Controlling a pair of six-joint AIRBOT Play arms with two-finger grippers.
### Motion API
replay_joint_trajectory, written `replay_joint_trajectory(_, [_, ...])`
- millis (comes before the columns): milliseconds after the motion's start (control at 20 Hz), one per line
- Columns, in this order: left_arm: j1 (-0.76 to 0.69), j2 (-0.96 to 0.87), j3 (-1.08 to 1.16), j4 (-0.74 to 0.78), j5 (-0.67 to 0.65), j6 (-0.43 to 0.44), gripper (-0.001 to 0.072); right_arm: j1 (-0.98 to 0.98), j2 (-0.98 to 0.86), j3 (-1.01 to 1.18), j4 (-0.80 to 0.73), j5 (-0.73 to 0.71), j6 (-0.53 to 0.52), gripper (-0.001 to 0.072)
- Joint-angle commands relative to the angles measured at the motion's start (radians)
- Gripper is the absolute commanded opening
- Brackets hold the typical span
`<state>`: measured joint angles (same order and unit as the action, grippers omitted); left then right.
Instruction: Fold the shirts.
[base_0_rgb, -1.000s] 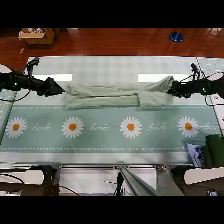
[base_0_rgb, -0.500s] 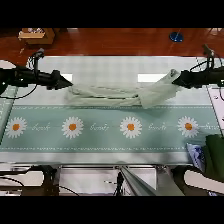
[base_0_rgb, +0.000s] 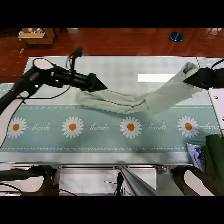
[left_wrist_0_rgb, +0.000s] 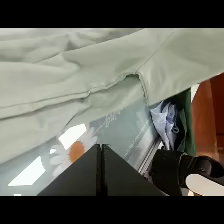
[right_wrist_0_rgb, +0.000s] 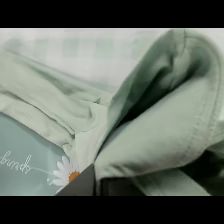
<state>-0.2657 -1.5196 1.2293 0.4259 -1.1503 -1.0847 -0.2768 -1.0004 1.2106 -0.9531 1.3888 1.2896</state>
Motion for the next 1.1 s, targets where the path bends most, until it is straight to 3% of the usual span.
replay_joint_trajectory(0, [-0.141, -0.013, 0.000, -0.008, 0.119, -0.035, 0.0020, 0.000, 0.099, 0.001, -0.056, 0.094, 0.044, 0.0026])
replay_joint_trajectory(200, [-0.242, -0.076, 0.000, -0.029, 0.130, -0.080, 0.0020, 0.000, 0.169, 0.001, -0.068, 0.150, 0.085, 0.0026])
replay_joint_trajectory(600, [-0.414, -0.211, 0.001, -0.166, 0.223, -0.080, 0.0020, 0.000, 0.230, 0.001, -0.069, 0.185, 0.124, 0.0026])
replay_joint_trajectory(800, [-0.468, -0.266, 0.001, -0.366, 0.246, -0.062, 0.0019, 0.000, 0.248, 0.001, -0.071, 0.187, 0.124, 0.0025])
replay_joint_trajectory(1050, [-0.589, -0.288, 0.006, -0.398, 0.283, -0.050, 0.0019, 0.000, 0.248, 0.001, -0.077, 0.174, 0.124, 0.0026])
